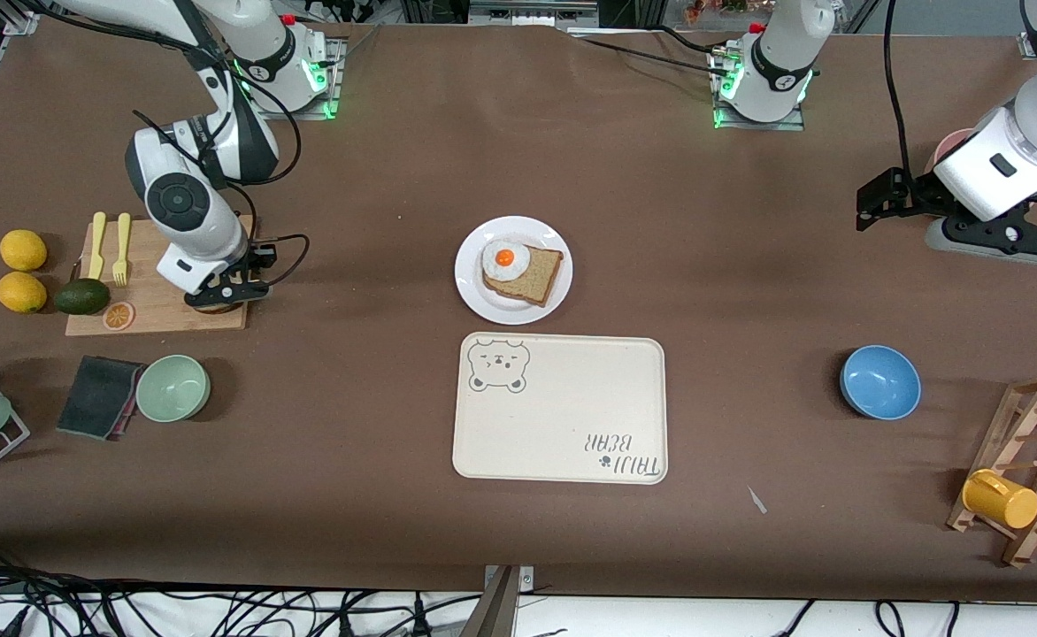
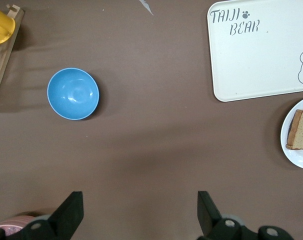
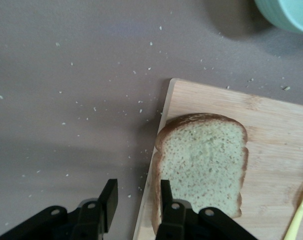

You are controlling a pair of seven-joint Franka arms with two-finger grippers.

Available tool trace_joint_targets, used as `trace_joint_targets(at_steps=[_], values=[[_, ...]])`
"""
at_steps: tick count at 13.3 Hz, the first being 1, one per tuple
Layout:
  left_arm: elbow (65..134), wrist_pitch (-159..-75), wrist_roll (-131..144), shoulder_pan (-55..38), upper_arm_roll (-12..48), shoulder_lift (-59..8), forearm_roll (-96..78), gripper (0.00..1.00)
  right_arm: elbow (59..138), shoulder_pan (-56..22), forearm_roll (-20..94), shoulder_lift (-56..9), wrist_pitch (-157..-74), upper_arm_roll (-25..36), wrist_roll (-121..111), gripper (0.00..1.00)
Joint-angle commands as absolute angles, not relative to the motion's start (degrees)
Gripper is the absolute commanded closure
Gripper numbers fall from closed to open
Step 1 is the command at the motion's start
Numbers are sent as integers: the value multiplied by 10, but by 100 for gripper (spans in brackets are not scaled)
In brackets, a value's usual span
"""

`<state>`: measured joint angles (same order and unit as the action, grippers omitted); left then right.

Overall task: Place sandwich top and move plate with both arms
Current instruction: 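Lower the right gripper and pinch the bread slice's crust edge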

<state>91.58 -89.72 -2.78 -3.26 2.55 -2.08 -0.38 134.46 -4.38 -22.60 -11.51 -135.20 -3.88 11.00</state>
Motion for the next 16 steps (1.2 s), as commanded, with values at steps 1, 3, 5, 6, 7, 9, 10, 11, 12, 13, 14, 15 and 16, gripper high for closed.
trace_joint_targets(at_steps=[1,3,5,6,7,9,10,11,12,13,14,15,16], values=[[910,-897,-33,-27,25,-23,-18,0,1374,-39,-277,-120,-1390,-41,149,58],[910,-897,-34,-26,25,-23,-18,0,1379,-39,-283,-120,-1390,-40,150,58],[910,-897,-34,-26,25,-23,-18,0,1380,-37,-309,-120,-1390,-37,150,58],[910,-897,-34,-26,25,-23,-18,0,1380,-34,-315,-120,-1390,-36,150,58],[910,-897,-34,-26,25,-23,-19,0,1381,-31,-318,-120,-1390,-35,150,58],[910,-897,-34,-26,25,-23,-18,0,1390,-27,-320,-120,-1400,-34,151,58],[910,-897,-34,-26,25,-23,-18,0,1390,-26,-321,-123,-1406,-28,151,58],[910,-897,-34,-26,25,-23,-18,0,1390,-25,-322,-127,-1407,-26,151,58],[910,-897,-34,-26,25,-23,-19,0,1390,-25,-322,-127,-1407,-26,151,61],[910,-897,-34,-26,25,-23,-19,0,1392,-25,-322,-128,-1410,-26,151,62],[910,-897,-34,-25,25,-23,-18,0,1397,-25,-322,-131,-1418,-25,151,63],[910,-897,-34,-25,25,-23,-19,0,1401,-24,-322,-134,-1426,-25,151,65],[910,-897,-34,-25,25,-23,-19,0,1403,-24,-322,-135,-1431,-24,151,68]])
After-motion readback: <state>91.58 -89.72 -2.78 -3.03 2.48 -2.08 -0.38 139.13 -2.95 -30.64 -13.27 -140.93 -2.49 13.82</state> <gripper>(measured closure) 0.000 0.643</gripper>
